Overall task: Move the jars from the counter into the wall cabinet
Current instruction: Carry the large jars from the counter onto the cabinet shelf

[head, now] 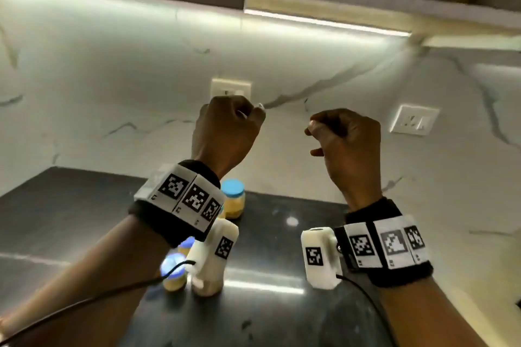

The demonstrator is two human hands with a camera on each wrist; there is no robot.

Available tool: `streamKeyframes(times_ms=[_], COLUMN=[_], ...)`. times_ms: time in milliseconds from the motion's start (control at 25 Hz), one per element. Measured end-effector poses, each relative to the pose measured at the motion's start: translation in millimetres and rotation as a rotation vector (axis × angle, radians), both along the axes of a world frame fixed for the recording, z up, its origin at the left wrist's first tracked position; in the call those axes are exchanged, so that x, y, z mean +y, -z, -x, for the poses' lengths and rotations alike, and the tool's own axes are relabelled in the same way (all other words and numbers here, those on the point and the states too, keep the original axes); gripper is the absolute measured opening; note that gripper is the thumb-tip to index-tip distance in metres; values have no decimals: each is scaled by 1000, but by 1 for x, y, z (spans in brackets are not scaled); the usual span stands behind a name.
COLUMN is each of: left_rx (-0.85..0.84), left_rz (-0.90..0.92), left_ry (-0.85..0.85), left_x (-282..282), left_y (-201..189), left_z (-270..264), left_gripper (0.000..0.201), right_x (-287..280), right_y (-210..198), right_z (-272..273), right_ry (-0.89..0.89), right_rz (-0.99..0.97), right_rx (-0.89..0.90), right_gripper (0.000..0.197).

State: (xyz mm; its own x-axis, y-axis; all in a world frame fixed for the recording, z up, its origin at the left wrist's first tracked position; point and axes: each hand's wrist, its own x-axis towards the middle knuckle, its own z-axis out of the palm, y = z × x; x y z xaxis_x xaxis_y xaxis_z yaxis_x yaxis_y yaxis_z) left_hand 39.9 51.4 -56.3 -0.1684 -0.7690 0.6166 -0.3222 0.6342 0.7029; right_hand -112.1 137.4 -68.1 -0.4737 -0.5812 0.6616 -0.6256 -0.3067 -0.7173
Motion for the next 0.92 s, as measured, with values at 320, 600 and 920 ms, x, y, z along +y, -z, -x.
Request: streamKeyframes(times_ms=[320,600,920], left_rx=[52,-47,13], left_rz=[-226,-504,-602], left_ry=[-229,-314,-379], left_x=[-15,-11,-31], left_y=[155,240,247], left_z=[-65,-89,-78], left_gripper=[33,31,6], right_x=[-24,-55,-86], right_y=[129,227,288], right_z=[-49,-86,-93], right_ry=[-130,-285,-465], right_rz=[-279,-702,-793], right_rx=[-80,-171,-301], right_gripper=[6,59,112])
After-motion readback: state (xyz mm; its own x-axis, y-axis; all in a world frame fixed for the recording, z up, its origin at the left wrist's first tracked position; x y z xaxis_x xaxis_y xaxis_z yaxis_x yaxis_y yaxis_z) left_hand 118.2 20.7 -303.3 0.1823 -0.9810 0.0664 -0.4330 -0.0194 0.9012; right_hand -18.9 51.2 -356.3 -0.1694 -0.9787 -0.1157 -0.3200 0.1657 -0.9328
